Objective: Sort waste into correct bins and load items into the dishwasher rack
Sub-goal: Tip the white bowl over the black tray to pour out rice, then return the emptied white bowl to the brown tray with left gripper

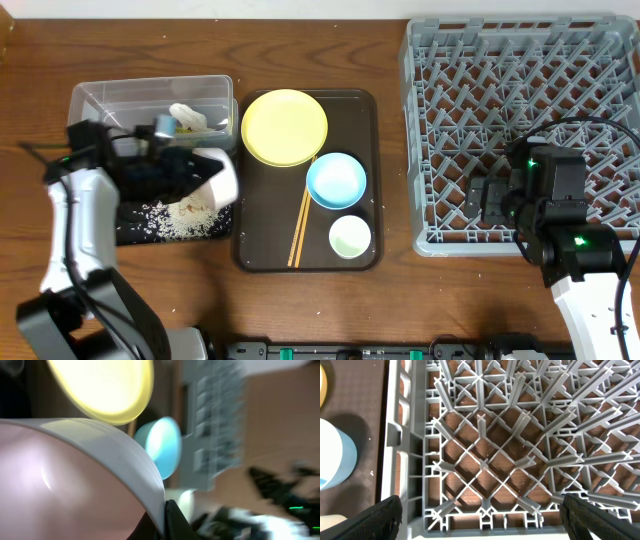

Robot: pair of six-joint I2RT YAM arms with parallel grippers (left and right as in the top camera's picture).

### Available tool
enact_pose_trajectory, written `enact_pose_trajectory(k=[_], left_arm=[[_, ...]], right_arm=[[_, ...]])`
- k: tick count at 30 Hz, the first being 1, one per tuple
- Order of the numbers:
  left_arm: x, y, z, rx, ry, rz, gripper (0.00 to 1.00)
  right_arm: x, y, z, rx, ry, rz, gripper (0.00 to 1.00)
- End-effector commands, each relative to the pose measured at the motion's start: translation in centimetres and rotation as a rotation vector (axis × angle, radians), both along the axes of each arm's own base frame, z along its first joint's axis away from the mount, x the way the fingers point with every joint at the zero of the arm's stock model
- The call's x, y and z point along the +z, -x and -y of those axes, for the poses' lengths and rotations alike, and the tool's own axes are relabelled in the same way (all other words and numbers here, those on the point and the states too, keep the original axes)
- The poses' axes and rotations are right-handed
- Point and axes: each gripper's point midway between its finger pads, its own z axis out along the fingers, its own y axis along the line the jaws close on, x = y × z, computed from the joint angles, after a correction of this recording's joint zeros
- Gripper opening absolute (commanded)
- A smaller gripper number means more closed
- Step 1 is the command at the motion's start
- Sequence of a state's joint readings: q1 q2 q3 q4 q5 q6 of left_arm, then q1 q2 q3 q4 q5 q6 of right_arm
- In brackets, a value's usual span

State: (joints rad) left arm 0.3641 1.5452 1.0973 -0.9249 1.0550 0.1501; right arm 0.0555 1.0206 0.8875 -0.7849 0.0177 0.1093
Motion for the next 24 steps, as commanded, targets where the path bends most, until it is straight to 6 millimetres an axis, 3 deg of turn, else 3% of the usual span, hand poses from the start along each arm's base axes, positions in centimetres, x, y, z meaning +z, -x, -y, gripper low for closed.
enact_pose_trajectory(k=[1, 5, 10, 16, 24], left_arm=[[-3.2, 0.9, 0.4, -0.037, -0.238, -0.11, 0.06], [-4.3, 1.5, 4.2, -0.179, -0.327, -0.104, 0.06], [-6.5, 2.0, 6.7, -0.263, -0.521, -0.121, 0.06], [-8.2, 2.6, 8.5, -0.342, -0.69, -0.107, 0.07], [-11.0, 3.8, 10.4, -0.443, -0.737, -0.156, 0.08]], right_arm=[[0.9, -0.4, 0.8, -0.017, 0.014, 0.024, 0.99], [0.9, -0.4, 0.8, -0.017, 0.014, 0.024, 0.99], [0.8, -0.3, 0.8, -0.017, 0.014, 0.02, 0.99], [0.8, -0.3, 0.8, -0.017, 0.014, 0.02, 0.99], [0.8, -0.3, 0.8, -0.017, 0.014, 0.02, 0.99]])
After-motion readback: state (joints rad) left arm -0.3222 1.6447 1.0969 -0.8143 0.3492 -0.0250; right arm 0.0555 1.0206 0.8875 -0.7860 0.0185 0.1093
